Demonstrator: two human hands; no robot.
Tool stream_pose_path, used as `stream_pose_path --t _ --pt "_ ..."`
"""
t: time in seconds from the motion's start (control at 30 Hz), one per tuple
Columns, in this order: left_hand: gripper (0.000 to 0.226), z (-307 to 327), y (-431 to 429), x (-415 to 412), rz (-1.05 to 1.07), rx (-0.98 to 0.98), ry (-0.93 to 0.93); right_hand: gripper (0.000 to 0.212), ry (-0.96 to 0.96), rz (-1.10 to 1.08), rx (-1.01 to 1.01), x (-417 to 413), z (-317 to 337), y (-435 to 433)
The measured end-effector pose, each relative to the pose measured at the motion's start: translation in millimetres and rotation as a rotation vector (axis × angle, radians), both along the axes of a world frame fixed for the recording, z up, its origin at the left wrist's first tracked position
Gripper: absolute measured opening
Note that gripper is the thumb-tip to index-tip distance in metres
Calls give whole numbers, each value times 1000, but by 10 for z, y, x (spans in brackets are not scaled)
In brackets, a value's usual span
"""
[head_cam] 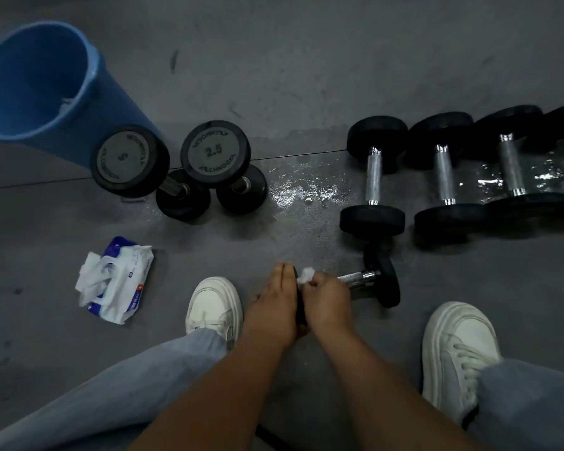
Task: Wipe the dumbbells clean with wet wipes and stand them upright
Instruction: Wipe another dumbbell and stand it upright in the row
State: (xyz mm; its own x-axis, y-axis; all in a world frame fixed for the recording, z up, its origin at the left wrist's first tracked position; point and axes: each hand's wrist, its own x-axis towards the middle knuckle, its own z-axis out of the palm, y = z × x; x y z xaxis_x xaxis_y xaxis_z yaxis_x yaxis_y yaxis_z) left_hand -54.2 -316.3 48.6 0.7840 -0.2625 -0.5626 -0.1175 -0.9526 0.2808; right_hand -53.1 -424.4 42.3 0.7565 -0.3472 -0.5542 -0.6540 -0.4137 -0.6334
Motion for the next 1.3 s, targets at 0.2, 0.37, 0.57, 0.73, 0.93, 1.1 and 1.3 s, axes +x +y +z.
stream_pose_path --t 0.2,0.37,0.57,0.73,0.93,1.1,1.3 --pt "114 -47 17 3 11 -17 -4 26 -18 173 -127 8 39 -30" --pt "116 -24 29 -22 9 -18 -8 39 68 226 -159 94 79 -42" --pt "117 -26 18 -24 2 -3 -6 29 159 214 -84 -16 10 -47" --pt "113 -3 5 6 4 -12 -25 17 75 117 -13 -58 13 -23" --pt "111 45 -4 2 16 -7 -8 39 246 134 -80 -181 -67 -52" --pt "114 8 -1 10 5 27 18 35 261 -46 67 -392 -103 -64" --pt "112 18 0 39 -5 10 2 33 53 -69 38 -18 57 39"
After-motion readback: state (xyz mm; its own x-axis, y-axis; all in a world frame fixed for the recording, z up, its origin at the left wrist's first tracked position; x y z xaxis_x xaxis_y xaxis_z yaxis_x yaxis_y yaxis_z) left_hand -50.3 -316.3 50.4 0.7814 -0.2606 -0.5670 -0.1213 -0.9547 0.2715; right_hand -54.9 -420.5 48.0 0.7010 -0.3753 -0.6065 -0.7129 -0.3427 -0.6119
